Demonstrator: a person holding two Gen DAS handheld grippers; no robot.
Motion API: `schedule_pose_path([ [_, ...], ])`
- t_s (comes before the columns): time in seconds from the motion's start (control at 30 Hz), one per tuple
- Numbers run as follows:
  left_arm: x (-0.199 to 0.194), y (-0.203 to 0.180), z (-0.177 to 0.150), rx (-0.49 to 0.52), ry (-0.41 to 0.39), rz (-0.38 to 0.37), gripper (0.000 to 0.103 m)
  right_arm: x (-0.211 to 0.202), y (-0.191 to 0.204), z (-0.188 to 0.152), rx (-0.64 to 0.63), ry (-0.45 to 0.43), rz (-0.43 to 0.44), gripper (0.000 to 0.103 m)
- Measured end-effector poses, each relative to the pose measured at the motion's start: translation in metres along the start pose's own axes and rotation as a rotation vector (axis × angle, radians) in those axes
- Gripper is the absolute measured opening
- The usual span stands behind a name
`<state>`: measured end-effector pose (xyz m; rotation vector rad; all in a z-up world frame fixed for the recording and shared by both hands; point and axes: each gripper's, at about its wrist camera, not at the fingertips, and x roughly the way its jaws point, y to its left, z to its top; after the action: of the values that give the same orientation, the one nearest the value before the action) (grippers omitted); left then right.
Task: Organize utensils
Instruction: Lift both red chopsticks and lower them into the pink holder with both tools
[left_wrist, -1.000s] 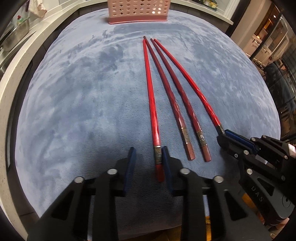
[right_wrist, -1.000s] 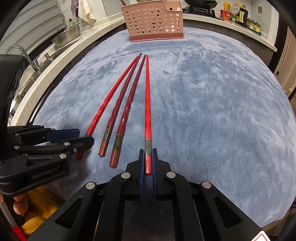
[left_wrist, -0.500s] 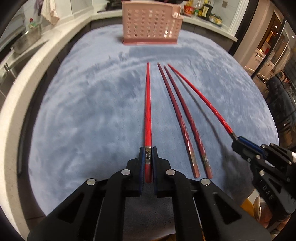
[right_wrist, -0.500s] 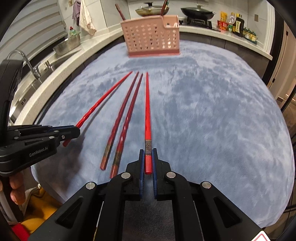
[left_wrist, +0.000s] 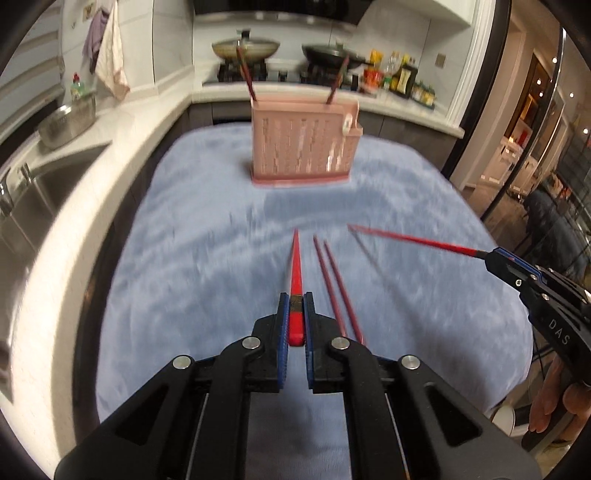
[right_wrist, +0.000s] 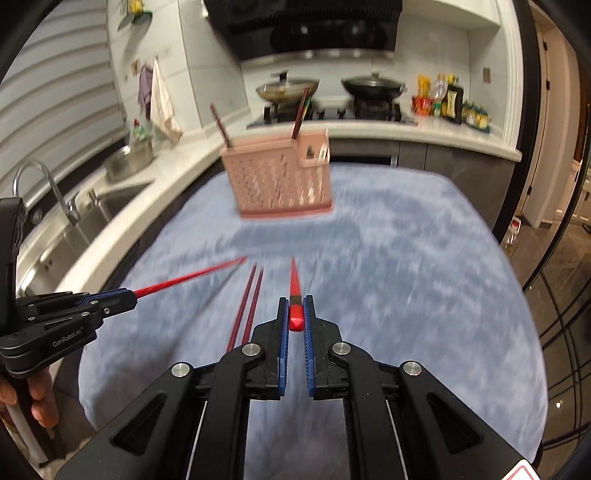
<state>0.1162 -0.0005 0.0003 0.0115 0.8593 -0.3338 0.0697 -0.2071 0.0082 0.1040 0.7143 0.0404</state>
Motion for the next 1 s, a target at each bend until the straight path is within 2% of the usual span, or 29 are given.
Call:
schedule_pose_path([
  [0.3, -0.021, 0.000, 0.067, -0.004, -0.160, 0.008, 0.007, -0.014, -0.003, 0.065, 0.003, -0.153, 0.013, 0.007],
  [0.73, -0.045, 0.013, 0.152, -0.031, -0.327, 0.008, 0.007, -0.010, -0.002, 0.142, 0.014, -0.272, 0.062, 0.007],
  [1.0, -0.057, 0.016, 0.208, -0.037, -0.417, 0.017, 0.007, -0.001, 0.001, 0.204, 0.050, -0.357, 0.104, 0.007],
])
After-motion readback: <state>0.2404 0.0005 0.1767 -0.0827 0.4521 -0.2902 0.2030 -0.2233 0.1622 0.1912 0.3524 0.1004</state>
